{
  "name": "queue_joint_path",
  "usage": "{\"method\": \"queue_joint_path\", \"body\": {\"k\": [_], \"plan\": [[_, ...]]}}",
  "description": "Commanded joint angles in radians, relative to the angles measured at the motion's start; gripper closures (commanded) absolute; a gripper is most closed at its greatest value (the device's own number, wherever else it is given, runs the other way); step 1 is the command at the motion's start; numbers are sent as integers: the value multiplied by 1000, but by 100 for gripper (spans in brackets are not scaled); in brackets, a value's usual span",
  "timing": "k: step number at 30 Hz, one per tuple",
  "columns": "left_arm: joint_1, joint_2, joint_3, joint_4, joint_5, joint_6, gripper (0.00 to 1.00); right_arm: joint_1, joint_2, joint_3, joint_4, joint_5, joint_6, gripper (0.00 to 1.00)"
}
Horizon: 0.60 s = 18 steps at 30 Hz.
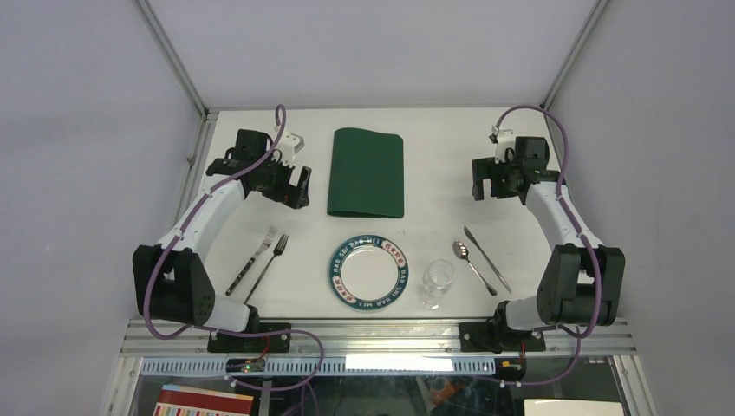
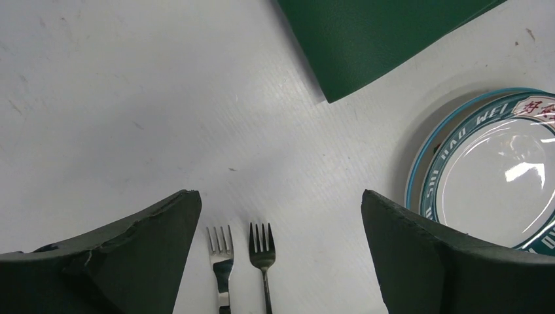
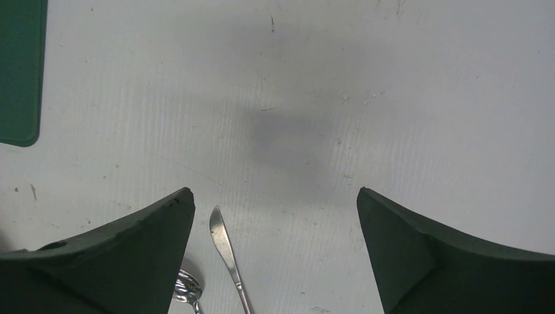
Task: Set the dinner table for one person
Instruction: Flatten out the napkin at the center of the board.
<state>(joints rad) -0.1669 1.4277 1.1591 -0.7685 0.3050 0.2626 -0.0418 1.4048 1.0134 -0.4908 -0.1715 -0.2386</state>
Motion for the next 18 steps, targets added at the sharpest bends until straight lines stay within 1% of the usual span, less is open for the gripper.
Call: {"method": "queue_joint_path", "body": {"k": [1,5,8,10,12,15,18], "plan": [[-11,-42,-21,63,-31,18,1,9,-3,-6,40,7,-14,1],[-20,-64,-30,64,-4,33,1,12,1,-7,40,7,-18,1],[-30,-70,-34,64,-25,43,1,16,7,-6,37,7,-21,1],[-51,-79,-45,70,-66,58,1,20,10,-7,37,6,-22,1],[-104,-90,-59,81,-137,88,1,26,18,-6,36,7,-23,1],[-243,-111,-112,133,-265,159,1,38,33,0,36,21,-21,1],[-333,-87,-150,177,-336,199,1,46,44,1,39,36,-21,1]]}}
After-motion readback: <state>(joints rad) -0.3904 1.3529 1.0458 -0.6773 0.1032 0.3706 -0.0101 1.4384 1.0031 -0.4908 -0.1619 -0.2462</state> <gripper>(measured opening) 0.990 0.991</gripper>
